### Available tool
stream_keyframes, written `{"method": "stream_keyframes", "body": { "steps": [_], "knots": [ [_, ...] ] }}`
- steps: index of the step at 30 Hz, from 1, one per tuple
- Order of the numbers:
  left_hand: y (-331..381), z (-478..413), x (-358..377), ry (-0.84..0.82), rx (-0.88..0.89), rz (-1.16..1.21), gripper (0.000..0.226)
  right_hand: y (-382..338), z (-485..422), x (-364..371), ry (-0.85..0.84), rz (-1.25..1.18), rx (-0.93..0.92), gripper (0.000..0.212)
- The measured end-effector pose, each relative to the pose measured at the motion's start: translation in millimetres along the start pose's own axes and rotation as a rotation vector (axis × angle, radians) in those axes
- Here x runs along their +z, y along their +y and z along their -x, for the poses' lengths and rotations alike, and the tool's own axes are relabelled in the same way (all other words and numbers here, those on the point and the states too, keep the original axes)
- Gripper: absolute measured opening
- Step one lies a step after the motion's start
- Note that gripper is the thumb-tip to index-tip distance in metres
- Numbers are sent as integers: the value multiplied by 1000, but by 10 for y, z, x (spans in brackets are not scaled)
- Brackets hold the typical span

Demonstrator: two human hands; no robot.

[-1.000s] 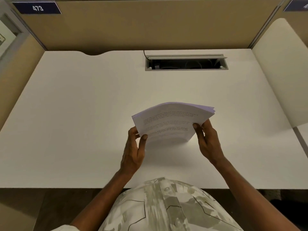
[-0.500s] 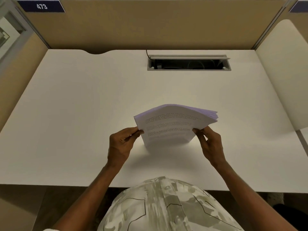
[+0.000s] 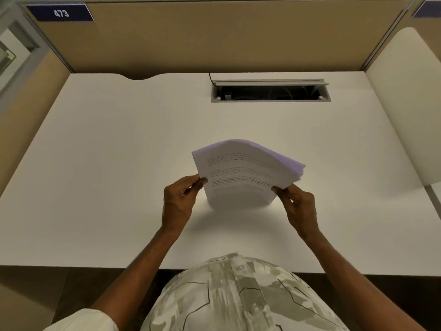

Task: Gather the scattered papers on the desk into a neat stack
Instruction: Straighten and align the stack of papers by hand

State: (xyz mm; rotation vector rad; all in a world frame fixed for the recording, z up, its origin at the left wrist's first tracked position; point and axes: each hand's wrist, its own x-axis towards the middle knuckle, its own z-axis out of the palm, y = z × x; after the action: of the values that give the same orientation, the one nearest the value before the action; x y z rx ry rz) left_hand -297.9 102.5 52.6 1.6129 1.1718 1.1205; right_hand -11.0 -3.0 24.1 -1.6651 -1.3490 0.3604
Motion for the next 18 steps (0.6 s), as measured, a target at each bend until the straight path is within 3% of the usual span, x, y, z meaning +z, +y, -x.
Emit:
{"method": "stream_keyframes", "body": {
  "steps": [8, 14, 18],
  "knots": [
    [13, -25, 1, -22, 124, -21, 20, -33, -35, -14, 25, -30, 14, 25],
    [-93, 18, 61, 10, -55, 4, 18, 51, -40, 44, -3, -72, 114, 18],
    [-28, -39, 51, 6, -129, 123, 23, -21, -149, 12, -26, -245, 213, 19]
  ]
}}
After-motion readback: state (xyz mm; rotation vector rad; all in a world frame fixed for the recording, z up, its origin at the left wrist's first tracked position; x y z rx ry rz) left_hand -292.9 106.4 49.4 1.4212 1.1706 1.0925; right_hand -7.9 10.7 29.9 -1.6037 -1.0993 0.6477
